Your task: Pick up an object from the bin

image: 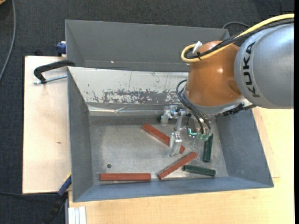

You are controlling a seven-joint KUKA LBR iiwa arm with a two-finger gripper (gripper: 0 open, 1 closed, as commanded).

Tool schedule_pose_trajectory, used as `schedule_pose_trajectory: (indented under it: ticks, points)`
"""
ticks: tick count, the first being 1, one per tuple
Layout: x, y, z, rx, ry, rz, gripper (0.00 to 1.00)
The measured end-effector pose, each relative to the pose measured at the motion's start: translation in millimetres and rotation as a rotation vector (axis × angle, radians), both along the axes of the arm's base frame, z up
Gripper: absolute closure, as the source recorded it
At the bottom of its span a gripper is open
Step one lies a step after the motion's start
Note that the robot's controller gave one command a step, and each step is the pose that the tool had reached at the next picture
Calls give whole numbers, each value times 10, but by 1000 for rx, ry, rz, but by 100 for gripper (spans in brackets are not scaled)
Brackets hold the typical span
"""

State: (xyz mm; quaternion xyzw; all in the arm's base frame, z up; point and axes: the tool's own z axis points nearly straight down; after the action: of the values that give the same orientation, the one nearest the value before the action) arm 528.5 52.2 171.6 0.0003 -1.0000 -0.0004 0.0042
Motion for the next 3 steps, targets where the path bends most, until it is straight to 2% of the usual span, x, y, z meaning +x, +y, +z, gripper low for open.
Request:
schedule_pose_trajectory:
  ticks: [1,2,3]
  points:
    - [18,-2,44,1,-9,-1,0]
    - [79,-111,-406,0,-10,-147,0]
    - [88,-141,-1017,-1,-6,-351,0]
